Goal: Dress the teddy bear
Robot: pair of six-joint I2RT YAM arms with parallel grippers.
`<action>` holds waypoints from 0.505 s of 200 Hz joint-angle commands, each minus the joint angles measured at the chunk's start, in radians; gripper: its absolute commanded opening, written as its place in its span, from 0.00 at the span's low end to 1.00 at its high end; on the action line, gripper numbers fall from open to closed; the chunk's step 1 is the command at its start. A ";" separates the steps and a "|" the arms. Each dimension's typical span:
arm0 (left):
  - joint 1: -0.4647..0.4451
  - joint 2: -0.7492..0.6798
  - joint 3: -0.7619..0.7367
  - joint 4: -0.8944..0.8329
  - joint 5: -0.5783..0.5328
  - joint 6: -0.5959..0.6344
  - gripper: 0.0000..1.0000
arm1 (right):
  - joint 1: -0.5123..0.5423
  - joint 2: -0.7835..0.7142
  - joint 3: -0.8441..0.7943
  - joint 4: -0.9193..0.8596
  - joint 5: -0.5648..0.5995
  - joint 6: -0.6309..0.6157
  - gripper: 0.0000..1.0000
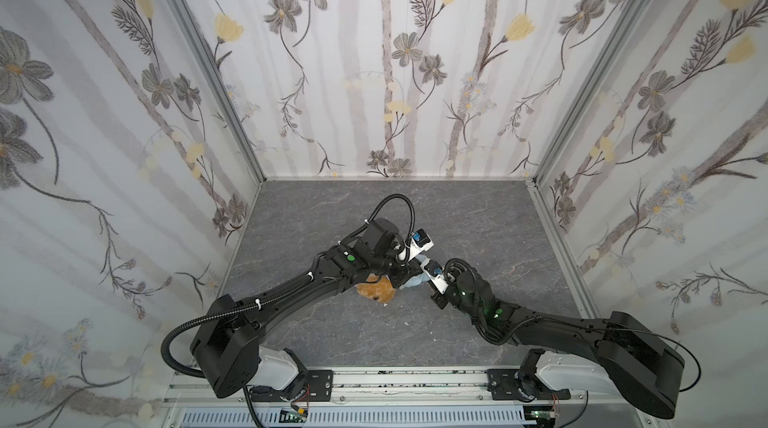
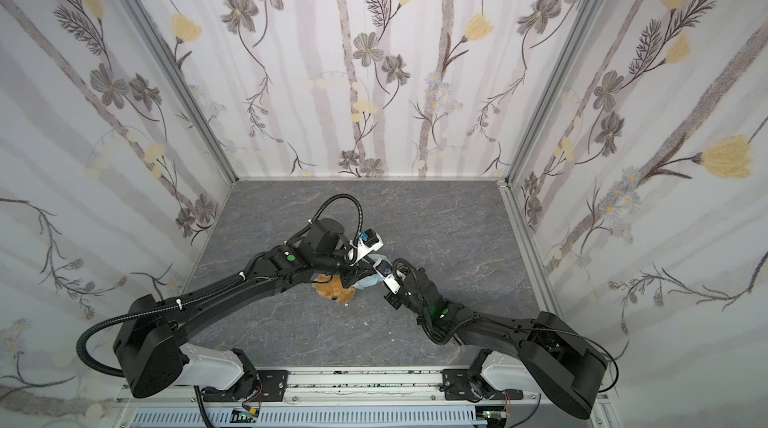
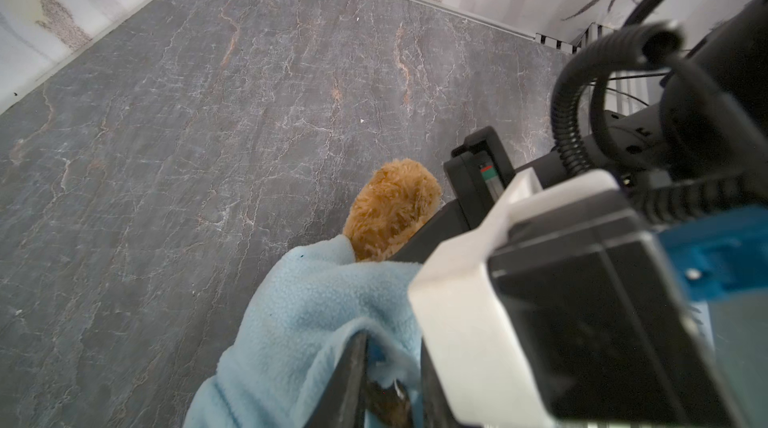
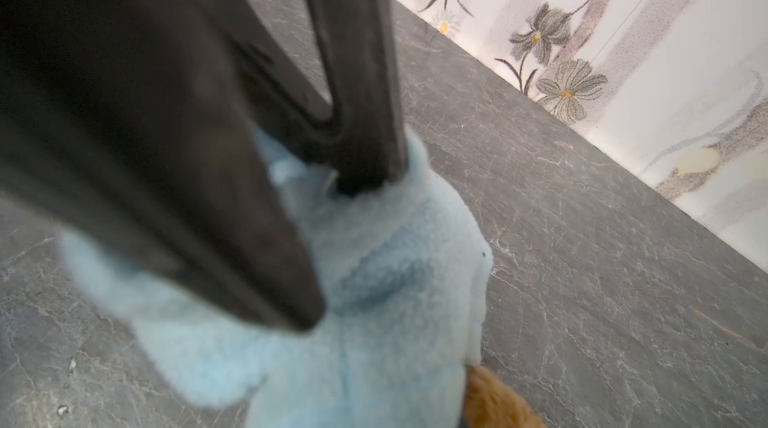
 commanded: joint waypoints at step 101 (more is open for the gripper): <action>-0.013 -0.068 -0.048 -0.080 -0.125 0.164 0.05 | 0.001 0.001 0.009 0.068 0.005 0.008 0.09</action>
